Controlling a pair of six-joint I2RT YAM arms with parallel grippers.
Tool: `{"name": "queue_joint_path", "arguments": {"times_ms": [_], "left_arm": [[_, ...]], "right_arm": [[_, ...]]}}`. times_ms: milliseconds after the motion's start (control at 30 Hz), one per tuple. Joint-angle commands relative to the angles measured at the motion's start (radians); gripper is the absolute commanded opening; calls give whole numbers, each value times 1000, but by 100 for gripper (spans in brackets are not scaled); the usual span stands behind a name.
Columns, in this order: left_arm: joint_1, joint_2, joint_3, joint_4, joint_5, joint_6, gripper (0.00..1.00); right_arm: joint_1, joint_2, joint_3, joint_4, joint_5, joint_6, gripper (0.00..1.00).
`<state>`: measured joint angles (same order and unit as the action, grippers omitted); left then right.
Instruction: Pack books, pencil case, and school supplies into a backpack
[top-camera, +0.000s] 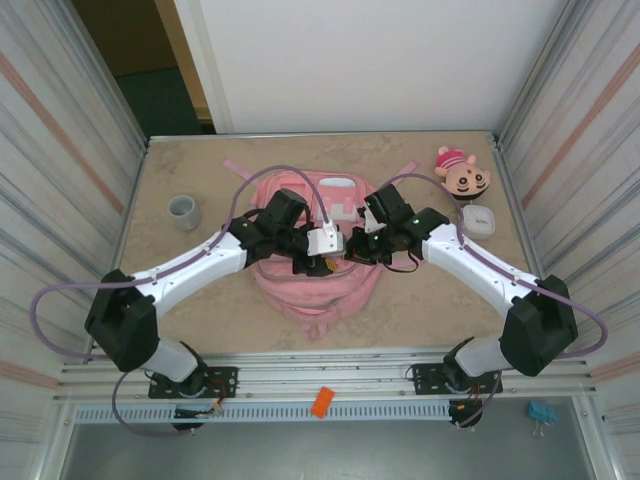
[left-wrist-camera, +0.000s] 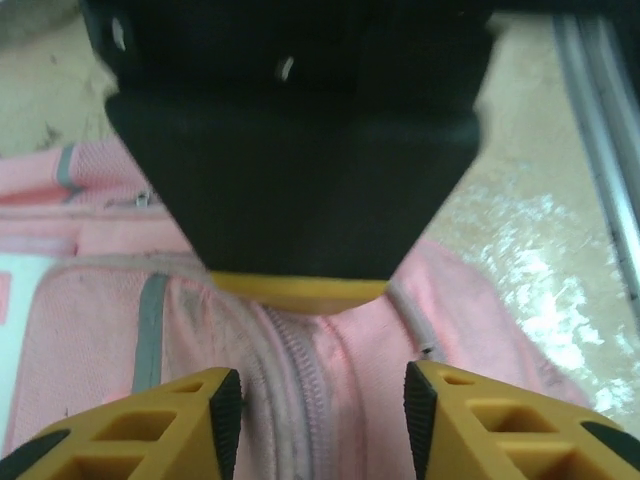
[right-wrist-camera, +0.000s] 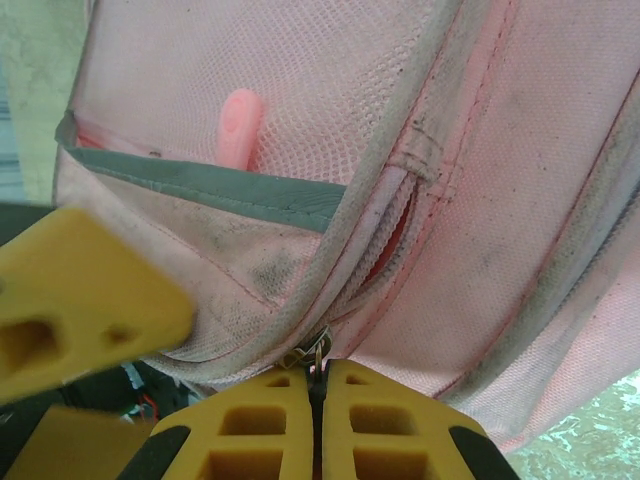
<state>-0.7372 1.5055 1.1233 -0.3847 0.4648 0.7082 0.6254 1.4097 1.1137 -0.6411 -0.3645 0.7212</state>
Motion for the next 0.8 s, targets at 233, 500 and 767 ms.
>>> {"name": "queue_joint_path", "arguments": {"times_ms": [233, 500, 767], "left_arm": [[23, 10, 8, 23, -61, -54, 0], [97, -100, -44, 59, 224, -42, 0], [133, -124, -54, 124, 311, -113, 0]], "right_arm": [[-6, -27, 56, -47, 60, -14, 0], [-5, -38, 18, 69, 8, 4, 0], [10, -15, 9, 127, -16, 9, 16]]}}
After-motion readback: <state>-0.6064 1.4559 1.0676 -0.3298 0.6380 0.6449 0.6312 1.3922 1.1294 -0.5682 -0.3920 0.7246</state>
